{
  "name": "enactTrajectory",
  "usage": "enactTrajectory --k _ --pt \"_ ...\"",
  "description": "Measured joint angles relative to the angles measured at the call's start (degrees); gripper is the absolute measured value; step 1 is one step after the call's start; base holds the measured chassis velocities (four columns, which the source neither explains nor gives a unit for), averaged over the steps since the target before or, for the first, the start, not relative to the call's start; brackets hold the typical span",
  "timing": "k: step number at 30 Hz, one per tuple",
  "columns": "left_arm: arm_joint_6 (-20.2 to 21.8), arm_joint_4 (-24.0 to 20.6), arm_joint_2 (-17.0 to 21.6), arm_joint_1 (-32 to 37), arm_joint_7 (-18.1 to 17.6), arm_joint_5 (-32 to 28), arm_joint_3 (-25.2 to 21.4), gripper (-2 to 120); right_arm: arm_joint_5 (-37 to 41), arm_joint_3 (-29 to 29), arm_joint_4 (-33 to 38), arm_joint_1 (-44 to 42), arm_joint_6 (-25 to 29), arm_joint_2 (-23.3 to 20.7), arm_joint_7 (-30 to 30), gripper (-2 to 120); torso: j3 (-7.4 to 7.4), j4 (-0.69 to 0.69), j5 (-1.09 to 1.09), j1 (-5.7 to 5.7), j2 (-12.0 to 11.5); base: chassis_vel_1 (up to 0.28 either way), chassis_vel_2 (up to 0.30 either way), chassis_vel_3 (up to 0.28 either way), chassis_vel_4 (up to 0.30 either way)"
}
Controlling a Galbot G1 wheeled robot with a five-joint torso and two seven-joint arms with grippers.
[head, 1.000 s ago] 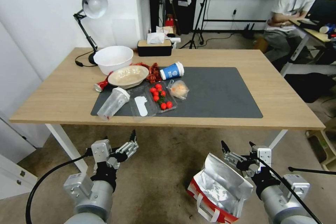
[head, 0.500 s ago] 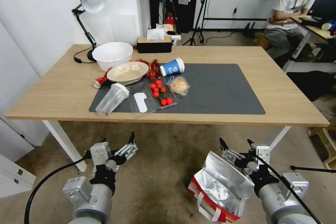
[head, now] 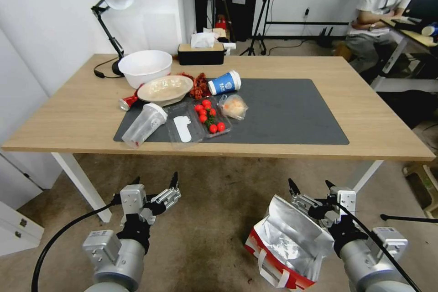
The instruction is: Pick up the food delivery bag from the floor and place it on the table.
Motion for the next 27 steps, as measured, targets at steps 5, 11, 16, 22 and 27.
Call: enactTrajectory --k 5,11,16,22,27 --pt "-0.1 0.0 -0.2 0.2 0.2 0.8 0.5 100 0.0 0.1 -0.4 0.0 0.1 -0.5 -0.1 100 -0.73 0.00 0.01 -0.57 -1.3 0.000 0.000 0.000 0.000" --pt "-1.4 0.7 -0.4 0.3 0.3 2.7 1.2 100 -0.5 0.5 -0.7 -0.2 0.2 -0.7 -0.4 100 -1.81 0.00 0.00 -1.35 -3.2 0.000 0.000 0.000 0.000" --pt "-2.1 1.1 -0.5 0.4 0.3 2.9 1.4 100 -0.7 0.6 -0.7 -0.2 0.2 -0.5 -0.7 100 -2.35 0.00 0.00 -1.77 -4.1 0.000 0.000 0.000 0.000" --pt "-3.3 2.1 0.0 0.1 0.4 3.0 1.5 100 -0.7 0.9 -1.4 -0.1 2.8 -0.4 -1.5 100 -3.42 0.00 0.00 -2.58 -6.0 0.000 0.000 0.000 0.000" --pt "-4.7 3.2 0.2 -0.3 0.8 3.3 1.6 100 -0.1 1.2 -2.8 0.0 7.2 -0.3 -2.5 100 -4.18 0.00 0.00 -3.11 -7.3 0.000 0.000 0.000 0.000"
